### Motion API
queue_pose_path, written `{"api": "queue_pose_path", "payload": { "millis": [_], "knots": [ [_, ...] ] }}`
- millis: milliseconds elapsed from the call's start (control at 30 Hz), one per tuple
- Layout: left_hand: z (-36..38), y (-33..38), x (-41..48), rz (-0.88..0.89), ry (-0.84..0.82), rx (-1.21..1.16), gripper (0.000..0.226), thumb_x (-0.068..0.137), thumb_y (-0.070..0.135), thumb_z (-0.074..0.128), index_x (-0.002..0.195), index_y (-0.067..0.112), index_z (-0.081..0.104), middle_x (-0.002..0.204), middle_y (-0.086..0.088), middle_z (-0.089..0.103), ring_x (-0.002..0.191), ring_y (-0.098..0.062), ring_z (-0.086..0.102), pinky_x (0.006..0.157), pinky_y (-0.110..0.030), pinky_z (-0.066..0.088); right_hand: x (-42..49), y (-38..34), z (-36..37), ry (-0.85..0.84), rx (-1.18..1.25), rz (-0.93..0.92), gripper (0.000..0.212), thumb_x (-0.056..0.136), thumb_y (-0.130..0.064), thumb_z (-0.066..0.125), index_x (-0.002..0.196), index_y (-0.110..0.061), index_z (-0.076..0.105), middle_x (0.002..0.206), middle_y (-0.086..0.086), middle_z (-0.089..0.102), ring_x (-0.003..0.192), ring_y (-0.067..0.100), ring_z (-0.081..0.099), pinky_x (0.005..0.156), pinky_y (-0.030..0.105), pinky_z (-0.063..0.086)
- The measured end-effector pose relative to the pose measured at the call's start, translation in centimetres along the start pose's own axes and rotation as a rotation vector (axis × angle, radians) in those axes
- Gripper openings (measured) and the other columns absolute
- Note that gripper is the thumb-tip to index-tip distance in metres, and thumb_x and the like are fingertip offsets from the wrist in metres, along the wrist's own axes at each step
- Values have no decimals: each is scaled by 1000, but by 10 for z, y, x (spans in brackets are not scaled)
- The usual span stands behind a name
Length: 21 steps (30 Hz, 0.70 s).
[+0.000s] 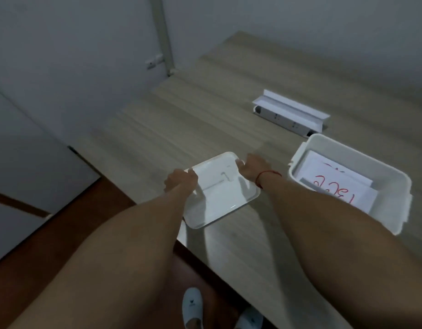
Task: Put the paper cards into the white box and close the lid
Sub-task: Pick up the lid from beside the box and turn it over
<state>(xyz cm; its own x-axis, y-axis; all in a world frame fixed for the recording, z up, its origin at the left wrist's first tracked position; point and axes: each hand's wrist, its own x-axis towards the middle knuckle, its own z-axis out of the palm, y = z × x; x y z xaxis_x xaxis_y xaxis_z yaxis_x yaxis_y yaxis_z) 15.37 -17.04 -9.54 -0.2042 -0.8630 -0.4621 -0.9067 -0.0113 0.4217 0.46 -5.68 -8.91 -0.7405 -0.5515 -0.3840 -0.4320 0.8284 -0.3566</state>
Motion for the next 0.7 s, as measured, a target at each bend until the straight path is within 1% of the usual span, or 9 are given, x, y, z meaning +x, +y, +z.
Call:
{"api": "queue_pose_path", "payload": {
  "millis": [100,167,267,400,467,533,567,633,700],
  "knots": [
    [13,-25,-3,-104,27,-34,64,92,48,47,134,0,48,137,-19,49,127,-36,47,102,-43,41,4,12,26,-70,7,34,66,91,-50,41,139,-5,43,142,18,50,128,37,48,108,46,40],
    [22,-35,-5,-190,53,-117,70,89,49,51,136,-2,44,138,-19,50,128,-36,48,101,-44,42,6,10,41,-97,45,62,73,91,-53,38,145,-4,33,147,19,43,134,37,44,111,46,37],
    [30,-41,-8,-222,66,-239,66,89,46,52,133,-3,47,134,-19,55,124,-38,52,99,-42,44,2,0,53,-68,128,88,76,94,-52,38,148,-1,24,152,19,36,139,37,37,114,45,33],
    [31,-40,-11,-202,87,-254,58,93,43,48,129,-2,52,132,-20,56,123,-38,54,98,-44,45,0,0,59,53,138,169,70,95,-50,38,145,-2,31,150,19,37,139,36,34,115,48,28],
    [32,-39,-11,-215,85,-265,58,93,44,48,129,-1,52,133,-19,54,122,-38,53,99,-45,45,2,4,61,13,179,214,75,94,-52,39,147,0,24,153,18,30,142,35,29,116,48,26],
    [29,-37,-11,-254,55,-270,60,94,46,46,132,0,49,137,-18,47,125,-37,49,102,-45,41,3,6,63,1,249,231,78,94,-51,40,148,1,21,154,18,28,142,34,28,116,48,26],
    [28,-36,-11,-286,38,-273,62,94,48,44,134,1,47,138,-18,44,126,-36,47,104,-45,39,3,7,63,4,264,256,77,94,-52,40,147,0,22,153,18,30,141,34,30,115,47,28],
    [25,-37,-12,-353,34,-278,67,91,55,41,133,3,49,136,-17,43,124,-35,46,106,-45,38,-3,7,60,17,262,335,77,91,-60,36,144,-5,32,148,17,37,136,32,36,111,45,31],
    [18,-36,-16,-378,109,-320,71,89,61,39,130,3,51,135,-16,42,125,-34,43,107,-46,34,-12,0,52,-19,288,385,78,88,-68,25,141,-13,42,142,15,43,131,30,40,109,44,31]
  ]
}}
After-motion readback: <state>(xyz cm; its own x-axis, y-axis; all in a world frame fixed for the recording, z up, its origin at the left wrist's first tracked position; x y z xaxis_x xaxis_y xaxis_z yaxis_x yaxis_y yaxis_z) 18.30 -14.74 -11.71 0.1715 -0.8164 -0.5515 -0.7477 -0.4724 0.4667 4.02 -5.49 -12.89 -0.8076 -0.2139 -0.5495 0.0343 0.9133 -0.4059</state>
